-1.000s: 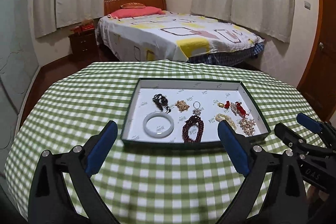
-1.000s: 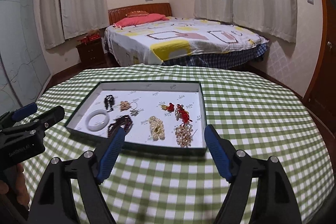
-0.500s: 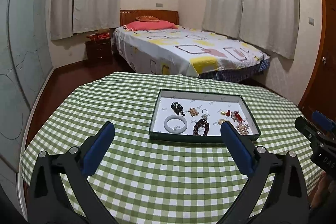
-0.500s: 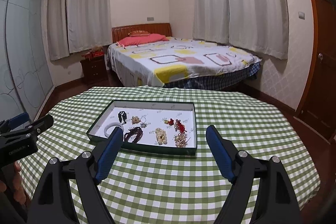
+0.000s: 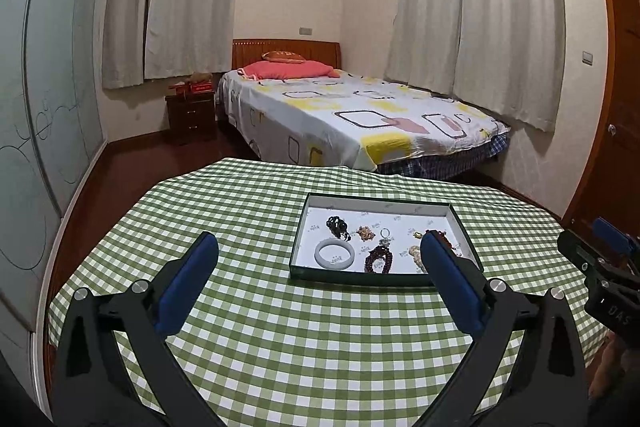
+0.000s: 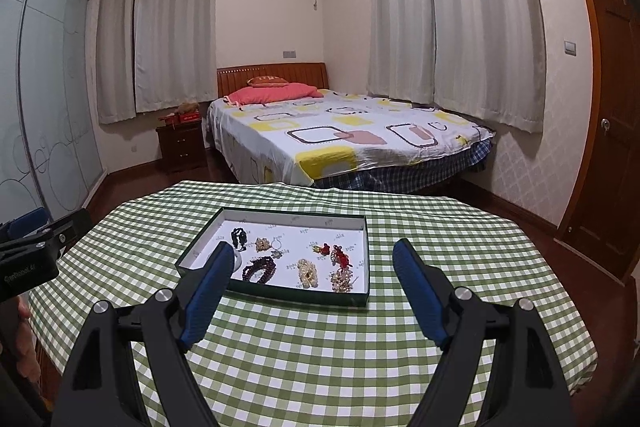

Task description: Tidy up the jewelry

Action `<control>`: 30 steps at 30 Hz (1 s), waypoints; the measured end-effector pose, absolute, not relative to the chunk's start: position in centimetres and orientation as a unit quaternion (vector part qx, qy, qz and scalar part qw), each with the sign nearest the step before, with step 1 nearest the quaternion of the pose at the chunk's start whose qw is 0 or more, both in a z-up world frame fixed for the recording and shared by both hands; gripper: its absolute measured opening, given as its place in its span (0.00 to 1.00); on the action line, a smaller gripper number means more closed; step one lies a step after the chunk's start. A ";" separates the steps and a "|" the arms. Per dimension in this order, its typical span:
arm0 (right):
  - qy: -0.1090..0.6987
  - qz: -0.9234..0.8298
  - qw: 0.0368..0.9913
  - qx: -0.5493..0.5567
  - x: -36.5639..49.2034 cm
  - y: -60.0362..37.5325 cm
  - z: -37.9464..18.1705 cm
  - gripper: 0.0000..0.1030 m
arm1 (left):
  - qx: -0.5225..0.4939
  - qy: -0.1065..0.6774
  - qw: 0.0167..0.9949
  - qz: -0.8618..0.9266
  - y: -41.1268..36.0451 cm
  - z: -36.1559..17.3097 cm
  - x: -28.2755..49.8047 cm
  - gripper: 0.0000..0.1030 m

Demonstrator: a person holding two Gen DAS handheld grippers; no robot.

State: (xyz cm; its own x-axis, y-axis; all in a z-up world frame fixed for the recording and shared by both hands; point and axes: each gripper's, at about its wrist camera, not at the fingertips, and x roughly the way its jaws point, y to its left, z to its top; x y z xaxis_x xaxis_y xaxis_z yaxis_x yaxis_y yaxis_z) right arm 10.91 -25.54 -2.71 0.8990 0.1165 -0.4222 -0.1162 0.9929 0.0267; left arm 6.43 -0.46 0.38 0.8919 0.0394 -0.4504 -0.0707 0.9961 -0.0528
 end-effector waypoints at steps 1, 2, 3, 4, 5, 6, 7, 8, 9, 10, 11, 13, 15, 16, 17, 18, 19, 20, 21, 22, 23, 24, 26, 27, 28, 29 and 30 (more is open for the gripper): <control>0.216 0.060 0.974 0.000 10.8 -25.5 -2.7 0.77 | -0.034 0.231 0.972 0.028 -0.5 0.4 6.4 0.96; 0.216 0.060 0.974 0.000 10.8 -25.5 -2.7 0.77 | -0.034 0.231 0.972 0.029 -0.5 0.4 6.4 0.96; 0.216 0.060 0.975 0.000 10.7 -25.5 -2.7 0.77 | -0.035 0.231 0.972 0.028 -0.5 0.4 6.3 0.96; 0.215 0.060 0.975 0.000 10.6 -25.5 -2.7 0.77 | -0.036 0.230 0.972 0.028 -0.4 0.5 6.2 0.96; 0.214 0.061 0.975 0.000 10.6 -25.5 -2.6 0.77 | -0.035 0.230 0.972 0.029 -0.4 0.5 6.2 0.96; 0.214 0.061 0.975 0.000 10.6 -25.5 -2.6 0.77 | -0.035 0.229 0.972 0.029 -0.5 0.5 6.2 0.96; 0.214 0.061 0.975 0.000 10.6 -25.5 -2.6 0.77 | -0.035 0.229 0.972 0.029 -0.5 0.5 6.1 0.96; 0.214 0.061 0.975 0.000 10.5 -25.4 -2.6 0.77 | -0.035 0.229 0.972 0.029 -0.5 0.6 6.1 0.96; 0.214 0.061 0.975 0.000 10.5 -25.5 -2.6 0.77 | -0.035 0.229 0.972 0.029 -0.5 0.6 6.0 0.96; 0.215 0.061 0.975 0.000 10.5 -25.5 -2.6 0.77 | -0.035 0.230 0.972 0.028 -0.5 0.6 6.1 0.96; 0.216 0.061 0.975 0.000 10.5 -25.4 -2.6 0.77 | -0.035 0.231 0.972 0.028 -0.4 0.5 6.1 0.96; 0.216 0.062 0.974 -0.001 10.6 -25.4 -2.6 0.77 | -0.036 0.232 0.972 0.028 -0.4 0.5 6.2 0.96; 0.216 0.062 0.975 -0.001 10.6 -25.4 -2.6 0.77 | -0.036 0.231 0.972 0.029 -0.4 0.4 6.2 0.96; 0.215 0.062 0.975 0.000 10.6 -25.4 -2.6 0.77 | -0.036 0.231 0.972 0.030 -0.4 0.4 6.2 0.96; 0.216 0.062 0.974 0.000 10.6 -25.4 -2.7 0.77 | -0.036 0.231 0.972 0.030 -0.4 0.4 6.2 0.96; 0.216 0.062 0.974 -0.001 10.6 -25.3 -2.7 0.77 | -0.036 0.230 0.972 0.030 -0.4 0.4 6.2 0.96; 0.216 0.062 0.974 0.000 10.6 -25.3 -2.7 0.77 | -0.036 0.230 0.972 0.030 -0.4 0.4 6.2 0.96; 0.216 0.062 0.974 0.000 10.6 -25.3 -2.7 0.77 | -0.037 0.230 0.972 0.029 -0.4 0.4 6.2 0.96; 0.216 0.063 0.974 0.000 10.6 -25.3 -2.7 0.77 | -0.038 0.230 0.972 0.029 -0.4 0.4 6.2 0.96; 0.217 0.063 0.974 -0.001 10.6 -25.2 -2.7 0.77 | -0.038 0.230 0.972 0.029 -0.3 0.4 6.2 0.96; 0.217 0.063 0.974 -0.001 10.6 -25.2 -2.8 0.77 | -0.039 0.228 0.972 0.029 -0.3 0.4 6.2 0.96; 0.218 0.063 0.974 -0.001 10.7 -25.2 -2.8 0.77 | -0.039 0.228 0.972 0.029 -0.3 0.5 6.2 0.96; 0.219 0.063 0.974 -0.001 10.7 -25.1 -2.9 0.77 | -0.035 0.230 0.972 0.029 -0.4 0.4 6.2 0.96; 0.219 0.063 0.974 -0.001 10.7 -25.2 -2.9 0.77 | -0.033 0.230 0.972 0.032 -0.5 0.4 6.2 0.96; 0.220 0.063 0.973 -0.001 10.7 -25.1 -3.0 0.77 | -0.030 0.230 0.972 0.042 -0.5 0.4 6.3 0.96; 0.220 0.063 0.973 -0.001 10.7 -25.1 -3.0 0.77 | -0.030 0.231 0.971 0.050 -0.5 0.4 6.3 0.96; 0.220 0.063 0.973 -0.001 10.7 -25.1 -3.0 0.77 | -0.034 0.231 0.971 0.056 -0.4 0.4 6.4 0.96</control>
State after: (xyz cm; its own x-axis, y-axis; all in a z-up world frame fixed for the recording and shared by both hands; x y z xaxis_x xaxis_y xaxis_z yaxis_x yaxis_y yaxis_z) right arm 10.67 -25.12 -3.02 0.8948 0.1228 -0.4293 -0.1237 0.9920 0.0258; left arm 6.38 -0.38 0.38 0.8865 0.0938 -0.4531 -0.1249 0.9914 -0.0390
